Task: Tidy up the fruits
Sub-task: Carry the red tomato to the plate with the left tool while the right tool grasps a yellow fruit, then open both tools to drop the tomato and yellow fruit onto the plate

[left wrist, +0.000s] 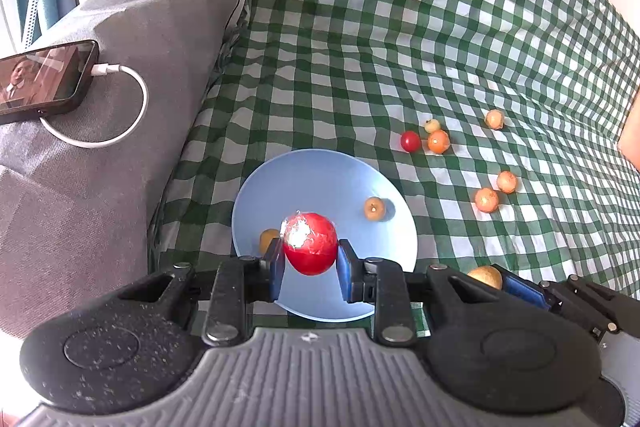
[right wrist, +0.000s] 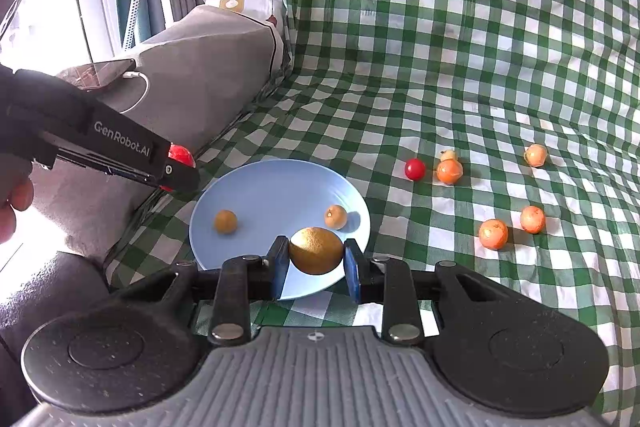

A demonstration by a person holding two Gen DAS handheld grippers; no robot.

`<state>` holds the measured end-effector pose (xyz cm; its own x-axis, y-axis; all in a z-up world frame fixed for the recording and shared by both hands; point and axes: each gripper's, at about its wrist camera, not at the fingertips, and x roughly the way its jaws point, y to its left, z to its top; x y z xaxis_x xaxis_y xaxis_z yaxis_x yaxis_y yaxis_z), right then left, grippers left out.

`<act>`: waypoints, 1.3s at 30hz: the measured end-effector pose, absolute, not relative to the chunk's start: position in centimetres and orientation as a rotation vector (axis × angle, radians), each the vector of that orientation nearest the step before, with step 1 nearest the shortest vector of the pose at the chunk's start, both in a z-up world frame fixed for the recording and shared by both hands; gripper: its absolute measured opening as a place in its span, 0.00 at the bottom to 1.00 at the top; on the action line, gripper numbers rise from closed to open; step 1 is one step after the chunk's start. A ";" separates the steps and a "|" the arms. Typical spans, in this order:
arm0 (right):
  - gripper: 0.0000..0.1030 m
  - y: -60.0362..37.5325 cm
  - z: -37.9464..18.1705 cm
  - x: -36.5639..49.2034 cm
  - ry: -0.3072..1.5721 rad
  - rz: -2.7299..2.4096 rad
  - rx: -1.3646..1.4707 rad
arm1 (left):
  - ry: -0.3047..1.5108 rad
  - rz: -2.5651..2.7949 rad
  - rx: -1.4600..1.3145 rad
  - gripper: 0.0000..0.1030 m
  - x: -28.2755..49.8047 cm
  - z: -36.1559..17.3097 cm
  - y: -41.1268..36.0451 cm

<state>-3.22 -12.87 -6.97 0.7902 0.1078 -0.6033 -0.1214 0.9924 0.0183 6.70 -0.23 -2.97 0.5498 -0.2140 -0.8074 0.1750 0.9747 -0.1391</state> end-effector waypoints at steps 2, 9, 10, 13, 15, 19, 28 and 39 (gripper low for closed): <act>0.30 -12.8 -7.1 -3.0 0.653 0.131 -0.020 | 0.965 -0.228 -0.044 0.29 6.9 -3.2 -0.1; 0.30 -12.5 -7.8 -1.4 0.674 0.150 -0.031 | 0.986 -0.210 -0.048 0.29 7.6 -4.1 0.4; 0.30 -12.4 -8.0 -1.3 0.677 0.152 -0.033 | 0.989 -0.207 -0.048 0.30 7.7 -4.3 0.4; 0.30 -12.2 -8.4 -0.8 0.690 0.153 -0.039 | 0.997 -0.198 -0.051 0.30 8.0 -4.7 0.8; 0.30 -12.1 -8.7 -0.4 0.694 0.155 -0.042 | 1.002 -0.193 -0.050 0.30 8.2 -4.9 0.9; 0.30 -11.9 -9.1 0.3 0.703 0.159 -0.042 | 1.019 -0.190 -0.044 0.30 8.6 -5.6 0.9; 0.30 -11.4 -10.6 2.6 0.733 0.173 -0.057 | 1.058 -0.194 -0.028 0.30 10.7 -7.7 0.0; 0.30 -11.5 -12.8 5.2 0.780 0.166 -0.071 | 1.102 -0.198 0.012 0.30 13.1 -10.4 -1.1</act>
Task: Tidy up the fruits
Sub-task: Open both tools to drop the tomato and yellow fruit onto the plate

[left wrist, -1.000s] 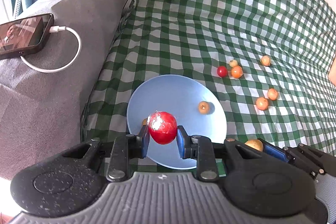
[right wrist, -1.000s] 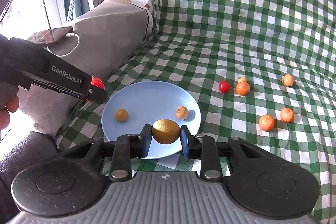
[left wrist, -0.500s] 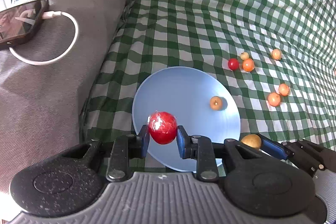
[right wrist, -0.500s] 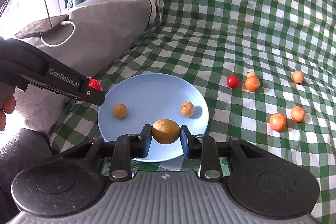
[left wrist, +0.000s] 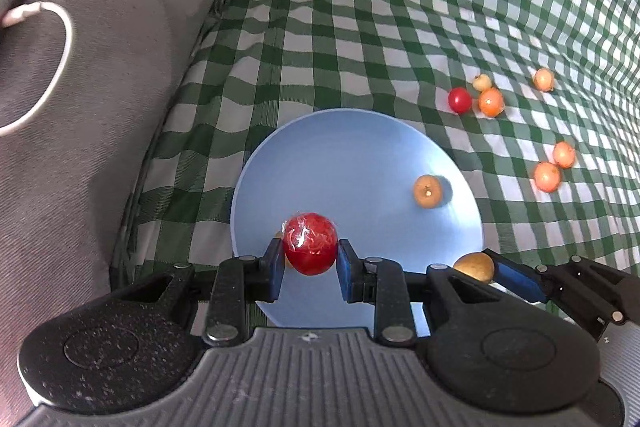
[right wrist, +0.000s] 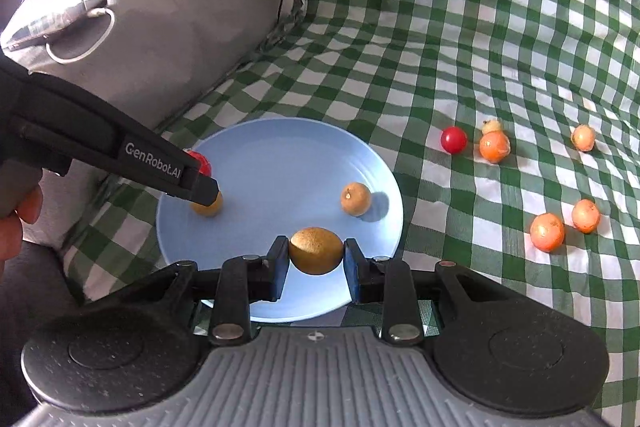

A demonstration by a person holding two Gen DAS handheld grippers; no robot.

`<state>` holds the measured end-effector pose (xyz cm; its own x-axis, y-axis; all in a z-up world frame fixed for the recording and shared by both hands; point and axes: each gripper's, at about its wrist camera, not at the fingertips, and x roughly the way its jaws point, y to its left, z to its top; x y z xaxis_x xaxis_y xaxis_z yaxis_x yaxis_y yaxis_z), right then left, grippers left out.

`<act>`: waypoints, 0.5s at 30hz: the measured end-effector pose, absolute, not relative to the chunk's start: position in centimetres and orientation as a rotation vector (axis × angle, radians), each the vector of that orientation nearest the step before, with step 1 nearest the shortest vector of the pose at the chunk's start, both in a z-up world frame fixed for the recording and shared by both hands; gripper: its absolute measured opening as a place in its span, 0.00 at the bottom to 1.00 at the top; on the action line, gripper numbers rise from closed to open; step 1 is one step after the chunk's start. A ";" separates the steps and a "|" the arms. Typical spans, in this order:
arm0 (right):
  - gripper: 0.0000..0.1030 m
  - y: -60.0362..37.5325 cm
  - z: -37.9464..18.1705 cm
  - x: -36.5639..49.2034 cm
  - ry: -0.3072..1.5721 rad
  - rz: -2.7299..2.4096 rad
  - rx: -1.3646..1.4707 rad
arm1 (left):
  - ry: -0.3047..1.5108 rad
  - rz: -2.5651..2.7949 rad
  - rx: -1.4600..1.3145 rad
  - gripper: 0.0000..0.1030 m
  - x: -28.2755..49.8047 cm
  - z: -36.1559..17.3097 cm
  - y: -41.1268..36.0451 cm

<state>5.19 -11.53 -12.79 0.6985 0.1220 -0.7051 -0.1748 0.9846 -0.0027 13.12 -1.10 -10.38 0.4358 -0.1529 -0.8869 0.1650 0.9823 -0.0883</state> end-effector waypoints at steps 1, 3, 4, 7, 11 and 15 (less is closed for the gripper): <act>0.30 -11.5 -13.0 5.4 0.782 0.167 -0.075 | 1.106 -0.197 0.015 0.30 13.4 -10.6 -1.1; 0.30 -11.4 -13.4 5.8 0.788 0.169 -0.081 | 1.112 -0.193 0.024 0.30 13.7 -11.0 -1.2; 0.30 -11.4 -13.5 6.0 0.790 0.168 -0.082 | 1.113 -0.191 0.029 0.30 13.9 -11.2 -1.2; 0.30 -11.4 -13.8 6.7 0.797 0.167 -0.085 | 1.094 -0.190 0.046 0.30 14.3 -11.4 -1.3; 0.30 -11.4 -14.1 7.5 0.813 0.171 -0.078 | 1.060 -0.192 0.039 0.83 14.5 -11.2 -1.2; 0.62 -11.9 -13.4 7.6 0.831 0.172 -0.047 | 0.979 -0.181 0.008 1.00 13.3 -9.4 -0.6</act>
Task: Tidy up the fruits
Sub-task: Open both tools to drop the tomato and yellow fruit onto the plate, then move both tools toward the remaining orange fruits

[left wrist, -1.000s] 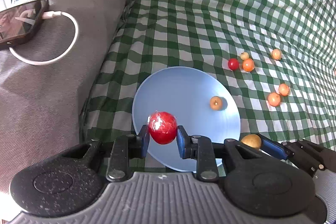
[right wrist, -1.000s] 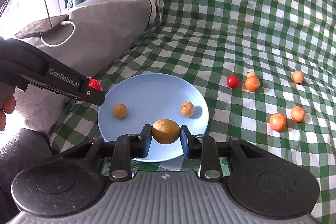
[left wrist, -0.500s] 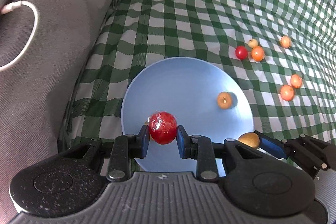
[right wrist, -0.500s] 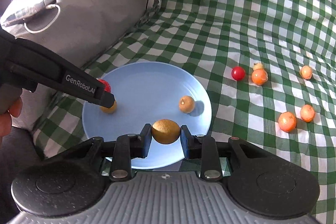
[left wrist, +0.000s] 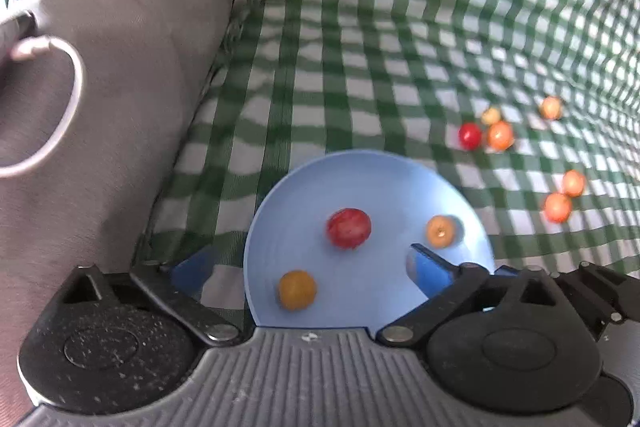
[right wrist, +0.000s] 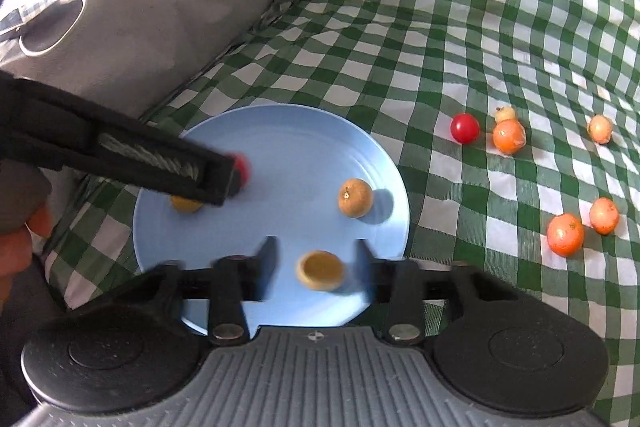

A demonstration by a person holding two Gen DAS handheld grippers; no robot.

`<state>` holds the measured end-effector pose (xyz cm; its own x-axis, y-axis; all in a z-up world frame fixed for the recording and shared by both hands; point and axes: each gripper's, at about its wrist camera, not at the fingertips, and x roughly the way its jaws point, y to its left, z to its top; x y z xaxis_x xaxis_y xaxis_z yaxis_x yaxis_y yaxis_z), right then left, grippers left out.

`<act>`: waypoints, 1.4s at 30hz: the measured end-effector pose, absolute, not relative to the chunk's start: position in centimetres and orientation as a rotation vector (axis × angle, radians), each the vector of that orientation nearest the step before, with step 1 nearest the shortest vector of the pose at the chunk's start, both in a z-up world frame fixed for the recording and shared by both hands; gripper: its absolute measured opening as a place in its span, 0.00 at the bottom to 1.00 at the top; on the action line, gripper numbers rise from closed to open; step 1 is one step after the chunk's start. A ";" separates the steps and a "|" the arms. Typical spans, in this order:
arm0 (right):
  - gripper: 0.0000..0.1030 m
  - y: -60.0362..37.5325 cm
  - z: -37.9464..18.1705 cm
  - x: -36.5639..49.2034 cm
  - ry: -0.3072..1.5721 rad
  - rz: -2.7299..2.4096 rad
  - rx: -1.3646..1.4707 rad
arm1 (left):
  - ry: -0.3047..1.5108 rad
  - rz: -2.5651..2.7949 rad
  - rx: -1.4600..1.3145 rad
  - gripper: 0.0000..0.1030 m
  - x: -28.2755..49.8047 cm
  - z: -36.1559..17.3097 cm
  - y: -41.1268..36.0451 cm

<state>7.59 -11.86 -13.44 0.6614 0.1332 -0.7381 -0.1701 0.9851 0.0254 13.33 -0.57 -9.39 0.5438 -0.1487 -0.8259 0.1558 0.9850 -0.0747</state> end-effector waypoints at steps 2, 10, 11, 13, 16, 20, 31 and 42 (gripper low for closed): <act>0.76 -12.0 -12.6 6.9 0.819 0.170 -0.045 | 0.969 -0.195 -0.004 1.00 12.5 -8.4 -0.3; 0.95 -12.4 -9.8 1.4 0.803 0.197 -0.055 | 0.942 -0.161 -0.035 1.00 6.0 -5.4 1.7; 0.97 -12.4 -9.4 0.5 0.802 0.196 -0.052 | 0.938 -0.150 -0.039 1.00 5.2 -5.1 2.0; 0.99 -12.2 -8.7 -0.8 0.794 0.188 -0.052 | 0.935 -0.137 -0.052 1.00 3.8 -4.6 2.7; 0.99 -12.0 -7.3 -2.8 0.765 0.169 -0.054 | 0.918 -0.115 -0.069 1.00 2.1 -3.6 3.8; 0.99 -11.9 -5.8 -4.9 0.714 0.153 -0.043 | 0.892 -0.097 -0.078 1.00 0.4 -2.4 4.6; 0.99 -12.0 -4.2 -9.5 0.654 0.112 -0.002 | 0.847 -0.120 -0.049 1.00 -3.1 -0.5 3.7; 0.99 -12.4 -3.8 -10.5 0.625 0.093 0.021 | 0.825 -0.121 -0.034 1.00 -3.9 0.2 3.4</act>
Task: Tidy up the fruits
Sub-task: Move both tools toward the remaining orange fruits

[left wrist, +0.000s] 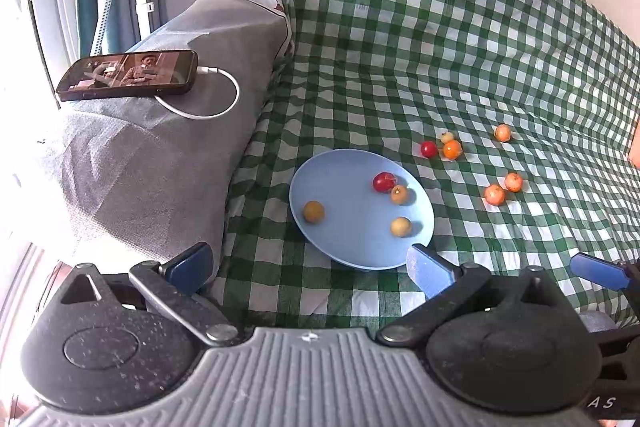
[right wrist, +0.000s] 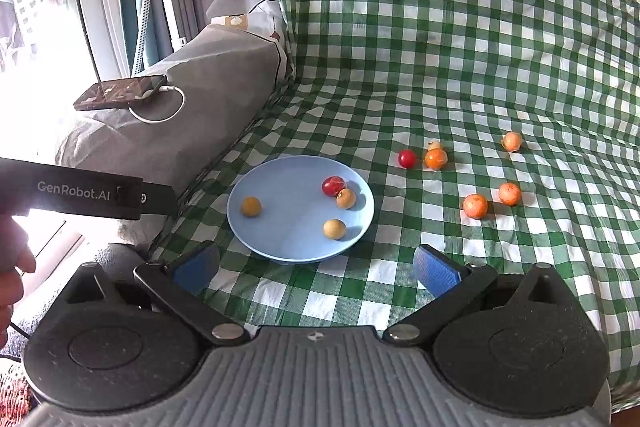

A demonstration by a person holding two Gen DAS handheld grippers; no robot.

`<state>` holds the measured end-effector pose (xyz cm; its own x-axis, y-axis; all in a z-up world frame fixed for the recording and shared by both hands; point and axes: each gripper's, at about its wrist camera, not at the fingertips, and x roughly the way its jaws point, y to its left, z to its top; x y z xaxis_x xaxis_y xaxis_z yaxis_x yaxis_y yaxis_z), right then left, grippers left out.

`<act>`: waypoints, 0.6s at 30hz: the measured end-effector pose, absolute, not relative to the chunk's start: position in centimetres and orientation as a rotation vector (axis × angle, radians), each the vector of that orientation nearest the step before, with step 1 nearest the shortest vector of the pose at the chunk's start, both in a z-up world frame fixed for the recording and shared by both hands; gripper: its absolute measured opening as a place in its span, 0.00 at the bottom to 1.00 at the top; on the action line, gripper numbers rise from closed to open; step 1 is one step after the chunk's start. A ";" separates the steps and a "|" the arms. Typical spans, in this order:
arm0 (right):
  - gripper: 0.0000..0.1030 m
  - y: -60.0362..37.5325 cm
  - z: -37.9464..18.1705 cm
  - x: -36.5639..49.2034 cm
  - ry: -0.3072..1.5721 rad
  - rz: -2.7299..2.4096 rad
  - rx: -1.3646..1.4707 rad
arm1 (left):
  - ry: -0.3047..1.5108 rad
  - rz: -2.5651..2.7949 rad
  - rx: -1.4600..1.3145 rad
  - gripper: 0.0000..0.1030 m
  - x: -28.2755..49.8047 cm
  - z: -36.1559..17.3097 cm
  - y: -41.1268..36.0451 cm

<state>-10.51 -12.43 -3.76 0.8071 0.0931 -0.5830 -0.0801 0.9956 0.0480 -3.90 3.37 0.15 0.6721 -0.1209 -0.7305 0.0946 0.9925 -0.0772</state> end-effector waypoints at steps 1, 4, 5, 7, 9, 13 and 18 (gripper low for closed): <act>0.99 -12.5 -3.8 -10.5 0.625 0.092 0.023 | 0.825 -0.122 -0.032 1.00 -3.9 0.2 3.4; 0.99 -12.5 -3.8 -10.5 0.625 0.090 0.026 | 0.827 -0.125 -0.028 1.00 -3.9 0.2 3.4; 0.99 -12.5 -3.8 -10.5 0.626 0.089 0.027 | 0.827 -0.125 -0.027 1.00 -3.8 0.2 3.4; 0.99 -12.5 -3.9 -10.5 0.628 0.087 0.030 | 0.829 -0.125 -0.025 1.00 -3.8 0.1 3.4; 0.99 -12.4 -4.0 -10.4 0.629 0.086 0.034 | 0.838 -0.124 -0.019 1.00 -3.7 -0.1 3.3; 0.99 -12.5 -4.2 -10.2 0.637 0.084 0.044 | 0.848 -0.122 -0.011 1.00 -3.5 -0.3 3.1; 0.99 -12.9 -4.5 -9.8 0.628 0.067 0.061 | 0.866 -0.124 -0.004 1.00 -2.8 -0.6 2.7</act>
